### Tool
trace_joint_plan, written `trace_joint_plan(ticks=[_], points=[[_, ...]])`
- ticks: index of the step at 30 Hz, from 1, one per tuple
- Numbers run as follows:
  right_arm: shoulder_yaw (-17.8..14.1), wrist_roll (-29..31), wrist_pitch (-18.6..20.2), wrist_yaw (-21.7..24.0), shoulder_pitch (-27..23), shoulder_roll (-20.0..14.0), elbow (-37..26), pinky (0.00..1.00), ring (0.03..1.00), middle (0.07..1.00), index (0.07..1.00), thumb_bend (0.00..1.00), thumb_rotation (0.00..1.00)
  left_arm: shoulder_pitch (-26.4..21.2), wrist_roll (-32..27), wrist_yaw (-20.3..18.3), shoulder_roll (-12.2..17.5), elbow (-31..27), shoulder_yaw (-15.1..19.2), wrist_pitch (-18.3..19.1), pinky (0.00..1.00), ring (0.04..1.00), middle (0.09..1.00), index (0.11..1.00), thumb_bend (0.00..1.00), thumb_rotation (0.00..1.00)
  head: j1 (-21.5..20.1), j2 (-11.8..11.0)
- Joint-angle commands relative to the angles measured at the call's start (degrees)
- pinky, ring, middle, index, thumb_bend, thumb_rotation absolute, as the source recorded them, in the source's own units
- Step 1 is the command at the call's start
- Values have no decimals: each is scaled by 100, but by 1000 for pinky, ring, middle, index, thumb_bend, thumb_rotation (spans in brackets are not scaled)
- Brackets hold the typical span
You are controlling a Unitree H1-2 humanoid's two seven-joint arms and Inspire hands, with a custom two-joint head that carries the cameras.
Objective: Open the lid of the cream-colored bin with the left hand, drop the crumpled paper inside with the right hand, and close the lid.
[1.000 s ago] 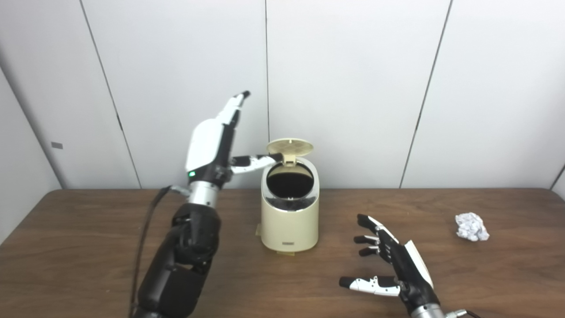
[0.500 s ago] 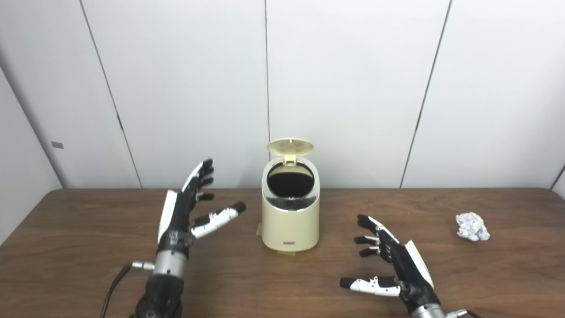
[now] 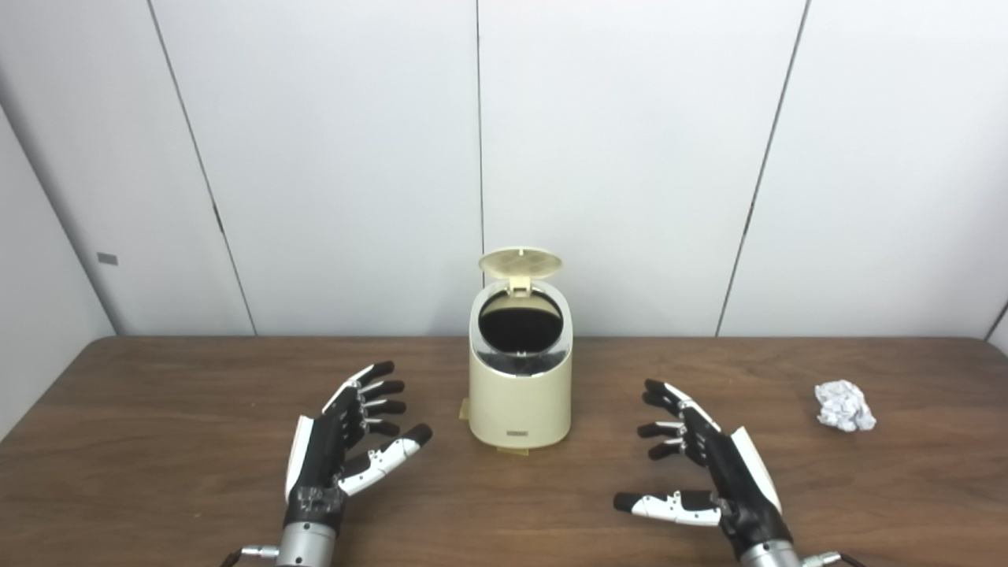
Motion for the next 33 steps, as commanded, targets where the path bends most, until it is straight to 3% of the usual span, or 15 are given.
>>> trace_joint_plan(ticks=[1, 3, 7, 11, 14, 17, 19, 26, 33], points=[[-138, -51, -134, -58, -299, -243, -294, 552, 675, 825, 840, 758, 118, 32, -37, 4, -58, 91, -28, -152, 602, 703, 750, 829, 788, 219, -127, -2], [-235, -86, -32, -3, -381, -436, -421, 547, 674, 814, 826, 756, 135, 34, 19, 10, -53, 153, -31, -189, 610, 706, 749, 818, 788, 216, -455, -47], [-448, -425, 701, 130, -523, -915, -808, 537, 658, 778, 801, 763, 122, 13, 22, 2, -20, 301, -5, -258, 625, 708, 753, 810, 773, 208, -833, -141], [-719, -434, 434, 98, -709, -1641, -300, 566, 665, 750, 765, 786, 76, -47, 34, -21, 87, 453, 27, -460, 606, 705, 759, 813, 739, 179, -1260, -266], [-840, -610, 493, -24, -824, -1943, -235, 594, 682, 749, 749, 795, 54, -71, 24, -40, 137, 496, 54, -481, 619, 718, 766, 814, 738, 184, -1478, -324], [-947, -883, 954, -21, -911, -2123, -515, 614, 703, 752, 736, 804, 9, -78, 3, -67, 182, 496, 70, -435, 626, 720, 767, 813, 718, 148, -1706, -382], [-966, -1190, 1237, -46, -973, -2233, -653, 638, 728, 751, 735, 818, 49, -87, 27, -72, 214, 519, 70, -433, 626, 717, 766, 813, 711, 145, -1819, -412], [-1212, -1192, 1587, 57, -1251, -2570, -362, 663, 810, 809, 772, 861, 57, -135, -16, -104, 273, 624, 89, -464, 650, 728, 773, 820, 696, 115, -2047, -451], [-989, -1342, 2156, 366, -1344, -2841, 71, 737, 884, 858, 833, 872, 128, -131, -22, -118, 308, 648, 103, -625, 655, 733, 772, 820, 666, 79, -2031, -430]])
